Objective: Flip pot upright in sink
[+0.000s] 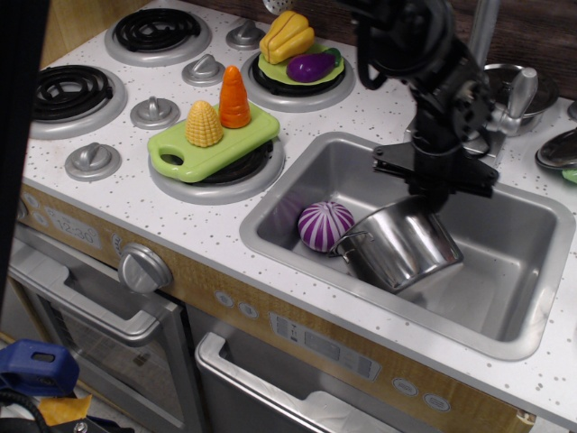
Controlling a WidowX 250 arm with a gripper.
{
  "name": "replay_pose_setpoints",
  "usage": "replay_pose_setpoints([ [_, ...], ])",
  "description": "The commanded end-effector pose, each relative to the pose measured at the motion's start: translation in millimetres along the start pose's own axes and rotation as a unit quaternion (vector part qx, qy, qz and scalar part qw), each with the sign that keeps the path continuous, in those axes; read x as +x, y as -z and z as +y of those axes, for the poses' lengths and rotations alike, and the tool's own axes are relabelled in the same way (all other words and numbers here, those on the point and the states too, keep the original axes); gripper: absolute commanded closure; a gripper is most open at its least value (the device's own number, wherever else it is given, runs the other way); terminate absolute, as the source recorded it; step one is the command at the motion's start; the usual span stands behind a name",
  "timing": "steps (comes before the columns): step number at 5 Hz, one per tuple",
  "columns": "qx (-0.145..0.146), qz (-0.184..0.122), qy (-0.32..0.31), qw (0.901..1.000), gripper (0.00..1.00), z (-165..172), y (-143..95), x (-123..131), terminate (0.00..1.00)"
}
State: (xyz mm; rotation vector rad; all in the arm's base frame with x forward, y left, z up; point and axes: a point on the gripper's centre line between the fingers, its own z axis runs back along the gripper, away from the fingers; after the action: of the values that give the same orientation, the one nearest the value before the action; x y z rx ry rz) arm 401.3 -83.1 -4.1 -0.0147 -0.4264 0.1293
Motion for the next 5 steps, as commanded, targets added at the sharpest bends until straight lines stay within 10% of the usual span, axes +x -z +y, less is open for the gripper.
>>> replay_pose_setpoints([
  [1,0.021,0.0,0.026,0.9994,1.0,0,-13,-1,0.0],
  [2,0.035,0.022,0.036,0.9985,1.0,-2,-20,-1,0.0],
  [5,0.242,0.065,0.117,0.961,1.0,-22,-47,26,0.0],
])
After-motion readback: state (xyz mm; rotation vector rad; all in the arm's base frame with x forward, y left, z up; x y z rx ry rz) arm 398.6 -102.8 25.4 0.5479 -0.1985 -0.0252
